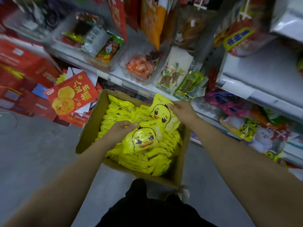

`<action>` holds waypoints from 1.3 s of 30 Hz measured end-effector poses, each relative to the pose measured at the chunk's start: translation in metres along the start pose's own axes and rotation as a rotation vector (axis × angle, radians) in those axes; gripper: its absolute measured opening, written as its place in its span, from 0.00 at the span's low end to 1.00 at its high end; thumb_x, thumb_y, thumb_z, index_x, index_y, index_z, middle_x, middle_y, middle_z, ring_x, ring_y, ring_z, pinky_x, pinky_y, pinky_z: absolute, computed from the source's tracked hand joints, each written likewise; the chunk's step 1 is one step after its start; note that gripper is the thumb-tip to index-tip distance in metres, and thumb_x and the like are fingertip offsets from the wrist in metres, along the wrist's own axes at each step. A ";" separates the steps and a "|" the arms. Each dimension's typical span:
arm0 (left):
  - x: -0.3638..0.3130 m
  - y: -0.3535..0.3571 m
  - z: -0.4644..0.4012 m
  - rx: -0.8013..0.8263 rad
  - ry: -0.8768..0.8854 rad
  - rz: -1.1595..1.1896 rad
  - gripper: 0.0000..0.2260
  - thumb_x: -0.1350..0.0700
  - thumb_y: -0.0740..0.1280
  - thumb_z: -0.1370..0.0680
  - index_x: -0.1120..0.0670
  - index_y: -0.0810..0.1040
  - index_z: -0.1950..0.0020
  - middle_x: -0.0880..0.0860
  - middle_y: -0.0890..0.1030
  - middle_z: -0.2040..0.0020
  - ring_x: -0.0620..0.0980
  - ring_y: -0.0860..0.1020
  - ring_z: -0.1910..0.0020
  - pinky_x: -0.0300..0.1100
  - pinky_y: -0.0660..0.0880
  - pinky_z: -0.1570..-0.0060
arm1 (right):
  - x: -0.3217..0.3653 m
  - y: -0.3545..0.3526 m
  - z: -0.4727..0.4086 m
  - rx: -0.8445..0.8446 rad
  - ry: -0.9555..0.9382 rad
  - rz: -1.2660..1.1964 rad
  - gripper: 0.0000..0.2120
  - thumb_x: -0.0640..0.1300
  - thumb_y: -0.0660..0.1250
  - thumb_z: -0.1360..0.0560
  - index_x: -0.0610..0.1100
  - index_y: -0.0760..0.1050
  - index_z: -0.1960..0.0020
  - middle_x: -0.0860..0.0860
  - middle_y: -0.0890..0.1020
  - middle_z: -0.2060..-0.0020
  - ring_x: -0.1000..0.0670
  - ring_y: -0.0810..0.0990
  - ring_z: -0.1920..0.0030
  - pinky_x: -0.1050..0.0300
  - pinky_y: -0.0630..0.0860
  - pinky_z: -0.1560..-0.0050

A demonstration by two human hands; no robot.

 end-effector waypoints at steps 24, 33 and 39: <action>-0.319 0.202 0.118 0.282 0.396 -0.267 0.30 0.48 0.82 0.40 0.57 0.79 0.42 0.62 0.82 0.43 0.60 0.81 0.46 0.57 0.76 0.41 | 0.059 -0.363 0.169 -0.220 -0.481 -0.226 0.14 0.38 0.80 0.34 0.49 0.80 0.52 0.51 0.86 0.53 0.51 0.85 0.53 0.50 0.82 0.49; -0.472 0.270 0.086 0.170 0.642 -0.483 0.32 0.39 0.82 0.48 0.49 0.81 0.49 0.51 0.83 0.44 0.52 0.79 0.42 0.52 0.72 0.35 | 0.088 -0.508 0.181 -0.509 -0.565 -0.327 0.15 0.35 0.77 0.32 0.44 0.80 0.47 0.52 0.85 0.57 0.58 0.84 0.65 0.64 0.78 0.66; -0.581 0.345 0.040 0.119 0.760 -0.670 0.27 0.48 0.79 0.33 0.53 0.77 0.36 0.50 0.78 0.41 0.50 0.74 0.39 0.47 0.69 0.36 | 0.095 -0.600 0.179 -0.708 -0.569 -0.318 0.15 0.37 0.77 0.31 0.44 0.79 0.46 0.52 0.85 0.56 0.56 0.85 0.63 0.62 0.79 0.67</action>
Point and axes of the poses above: each hand's wrist, its own z-axis away from the middle knuckle, its own y-axis out of the palm, x = y × z, the point moved 2 cm from there along -z, towards the middle knuckle
